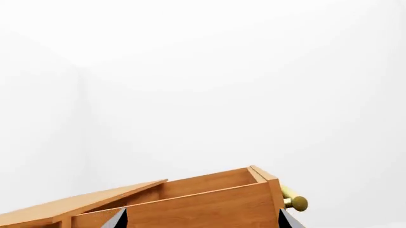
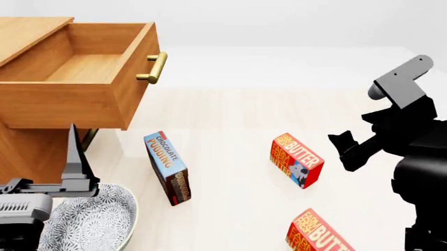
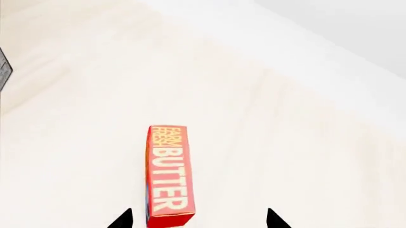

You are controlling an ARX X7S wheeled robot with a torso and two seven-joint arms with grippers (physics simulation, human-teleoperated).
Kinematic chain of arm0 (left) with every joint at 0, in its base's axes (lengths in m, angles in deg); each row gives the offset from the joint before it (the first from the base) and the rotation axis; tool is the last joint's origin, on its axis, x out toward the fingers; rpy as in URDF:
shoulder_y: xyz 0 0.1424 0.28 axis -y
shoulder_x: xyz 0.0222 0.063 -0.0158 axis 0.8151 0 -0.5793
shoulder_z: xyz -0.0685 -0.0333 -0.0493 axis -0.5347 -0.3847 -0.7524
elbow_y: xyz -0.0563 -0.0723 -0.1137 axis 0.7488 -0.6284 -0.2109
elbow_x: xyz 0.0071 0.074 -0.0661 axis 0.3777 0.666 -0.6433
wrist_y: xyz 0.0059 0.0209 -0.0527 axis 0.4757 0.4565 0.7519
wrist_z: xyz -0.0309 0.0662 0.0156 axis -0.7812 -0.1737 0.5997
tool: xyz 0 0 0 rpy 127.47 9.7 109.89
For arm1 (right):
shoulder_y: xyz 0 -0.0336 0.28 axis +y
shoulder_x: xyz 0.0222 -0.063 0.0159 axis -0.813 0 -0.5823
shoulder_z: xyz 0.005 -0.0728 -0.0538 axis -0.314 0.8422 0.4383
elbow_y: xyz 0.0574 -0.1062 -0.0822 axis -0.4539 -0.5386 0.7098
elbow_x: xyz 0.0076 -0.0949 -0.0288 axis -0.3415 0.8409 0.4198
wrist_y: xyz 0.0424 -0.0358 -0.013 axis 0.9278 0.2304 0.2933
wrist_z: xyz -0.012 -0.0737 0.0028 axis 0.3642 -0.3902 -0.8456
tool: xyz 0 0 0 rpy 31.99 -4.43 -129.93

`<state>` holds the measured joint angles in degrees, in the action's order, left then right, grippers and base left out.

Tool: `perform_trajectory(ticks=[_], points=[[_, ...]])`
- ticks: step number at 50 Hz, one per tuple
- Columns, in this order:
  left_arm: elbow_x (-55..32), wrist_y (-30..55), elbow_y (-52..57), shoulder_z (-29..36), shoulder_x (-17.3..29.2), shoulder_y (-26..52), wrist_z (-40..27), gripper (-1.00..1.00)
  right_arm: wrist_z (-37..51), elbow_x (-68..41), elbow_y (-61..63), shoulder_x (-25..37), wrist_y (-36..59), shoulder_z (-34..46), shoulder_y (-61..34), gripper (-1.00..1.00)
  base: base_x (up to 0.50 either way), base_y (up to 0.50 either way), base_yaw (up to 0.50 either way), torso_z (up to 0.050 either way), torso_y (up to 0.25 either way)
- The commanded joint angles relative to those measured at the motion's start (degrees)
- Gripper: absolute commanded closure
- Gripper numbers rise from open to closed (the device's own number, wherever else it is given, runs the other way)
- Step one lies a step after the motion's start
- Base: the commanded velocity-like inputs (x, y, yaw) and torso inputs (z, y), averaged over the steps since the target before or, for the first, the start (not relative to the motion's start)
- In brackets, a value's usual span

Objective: Put the butter at the front in the top drawer of the cabinet and close it.

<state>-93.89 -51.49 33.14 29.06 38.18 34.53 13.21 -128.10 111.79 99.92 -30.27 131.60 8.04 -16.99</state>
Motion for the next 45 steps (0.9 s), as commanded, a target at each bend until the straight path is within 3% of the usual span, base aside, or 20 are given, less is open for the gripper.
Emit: perform_trajectory(ticks=[1,20,45], points=[[-0.91,1.05,-2.67,0.66,0.37,2.09,-0.19,-1.0,6.41,-4.64,-11.26,-2.89,-9.06,-0.96,0.44,-1.0,0.0,0.0,0.0,0.0,0.0],[-3.26,2.79,-1.55,0.37,1.28,2.64,-0.3,-1.0,16.02,-11.78,-30.65,-8.54,-23.2,-3.92,-1.01,-1.0,0.0,0.0,0.0,0.0,0.0],[-3.77,3.41,-2.99,1.88,2.02,4.19,-0.33,-1.0,21.79,-15.64,-44.96,-10.29,-29.74,-6.06,-1.03,-1.0,0.0,0.0,0.0,0.0,0.0]])
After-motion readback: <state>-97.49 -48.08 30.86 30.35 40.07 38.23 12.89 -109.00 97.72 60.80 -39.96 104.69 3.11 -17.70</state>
